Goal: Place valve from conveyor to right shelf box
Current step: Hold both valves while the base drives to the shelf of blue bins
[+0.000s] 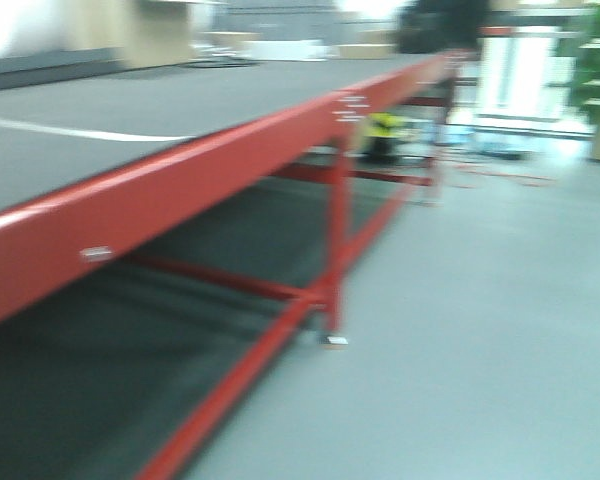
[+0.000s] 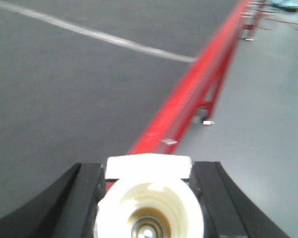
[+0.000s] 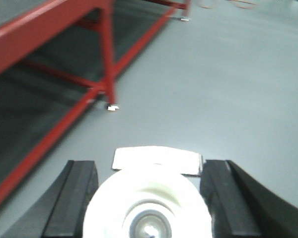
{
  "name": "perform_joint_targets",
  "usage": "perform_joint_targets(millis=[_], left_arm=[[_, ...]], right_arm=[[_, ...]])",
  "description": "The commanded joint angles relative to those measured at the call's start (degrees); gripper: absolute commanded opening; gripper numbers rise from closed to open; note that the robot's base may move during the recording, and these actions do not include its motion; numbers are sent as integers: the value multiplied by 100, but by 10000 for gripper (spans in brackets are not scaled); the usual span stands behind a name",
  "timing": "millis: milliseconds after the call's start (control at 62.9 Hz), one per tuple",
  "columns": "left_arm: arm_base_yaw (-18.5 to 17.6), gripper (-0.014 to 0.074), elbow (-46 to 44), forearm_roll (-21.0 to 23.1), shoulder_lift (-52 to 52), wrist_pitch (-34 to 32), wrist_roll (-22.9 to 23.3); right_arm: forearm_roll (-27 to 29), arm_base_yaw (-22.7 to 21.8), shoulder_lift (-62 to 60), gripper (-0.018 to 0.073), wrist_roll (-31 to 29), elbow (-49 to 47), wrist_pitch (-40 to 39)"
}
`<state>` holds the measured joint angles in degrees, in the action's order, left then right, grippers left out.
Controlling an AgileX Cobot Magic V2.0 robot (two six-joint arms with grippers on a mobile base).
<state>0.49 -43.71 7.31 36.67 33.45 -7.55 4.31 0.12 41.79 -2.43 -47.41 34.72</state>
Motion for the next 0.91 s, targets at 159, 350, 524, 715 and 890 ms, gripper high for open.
perform_joint_targets(millis=[159,350,524,715,890], left_arm=[[-17,-111,-22,72,-38,-306,9],[-17,-111,-22,72,-38,-306,9],[-17,-111,-22,72,-38,-306,9],[-17,-111,-22,72,-38,-306,9],[-17,-111,-22,72,-38,-306,9]], right_arm=[[-46,-10,-73,-162,-9,-42,-410],[-46,-10,-73,-162,-9,-42,-410],[-46,-10,-73,-162,-9,-42,-410],[-46,-10,-73,-162,-9,-42,-410],[-46,-10,-72,-162,-9,-42,-421]])
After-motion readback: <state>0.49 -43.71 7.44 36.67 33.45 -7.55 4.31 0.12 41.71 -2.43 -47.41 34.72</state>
